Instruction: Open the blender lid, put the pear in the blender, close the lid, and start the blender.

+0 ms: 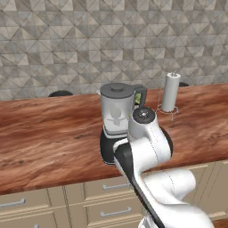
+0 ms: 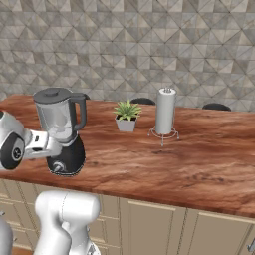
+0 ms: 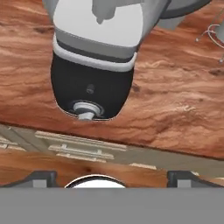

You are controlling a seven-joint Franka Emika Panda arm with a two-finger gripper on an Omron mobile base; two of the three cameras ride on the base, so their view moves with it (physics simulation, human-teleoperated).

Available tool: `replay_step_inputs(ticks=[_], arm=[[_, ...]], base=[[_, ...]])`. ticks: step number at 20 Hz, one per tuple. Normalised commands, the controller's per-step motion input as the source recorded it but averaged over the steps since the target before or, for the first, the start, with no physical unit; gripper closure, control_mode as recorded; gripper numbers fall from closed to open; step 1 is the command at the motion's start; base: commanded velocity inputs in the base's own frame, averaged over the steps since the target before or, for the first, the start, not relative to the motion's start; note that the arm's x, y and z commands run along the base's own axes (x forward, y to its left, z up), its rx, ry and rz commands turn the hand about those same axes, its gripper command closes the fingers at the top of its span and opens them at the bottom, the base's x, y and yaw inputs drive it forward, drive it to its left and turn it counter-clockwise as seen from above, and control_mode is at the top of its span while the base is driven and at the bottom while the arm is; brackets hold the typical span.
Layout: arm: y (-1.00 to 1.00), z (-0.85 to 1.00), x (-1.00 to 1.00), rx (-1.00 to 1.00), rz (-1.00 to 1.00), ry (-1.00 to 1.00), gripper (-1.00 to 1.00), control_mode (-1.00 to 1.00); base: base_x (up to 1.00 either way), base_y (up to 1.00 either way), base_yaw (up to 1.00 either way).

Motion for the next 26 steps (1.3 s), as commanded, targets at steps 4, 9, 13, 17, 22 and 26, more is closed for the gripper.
replay_step_inputs(ticks=[4, 9, 13, 17, 22, 26], arm=[[0.18, -0.12, 0.00, -0.07, -0.61, -0.31, -1.00, -1.00], [0.32, -0.11, 0.00, -0.08, -0.60, -0.28, -1.00, -1.00], [-0.04, -0.32, -0.04, -0.04, -0.52, -0.25, -1.00, -1.00], [-0.14, -0.14, 0.00, -0.06, -0.37, -0.26, -1.00, -1.00], [-0.29, -0.01, 0.00, -0.01, -0.21, -0.26, -1.00, -1.00], [-0.20, 0.00, 0.00, 0.00, -0.15, -0.23, -1.00, -1.00]], base=[[0.00, 0.00, 0.00], [0.00, 0.00, 0.00], [0.00, 0.00, 0.00], [0.00, 0.00, 0.00], [0.00, 0.00, 0.00], [0.00, 0.00, 0.00]])
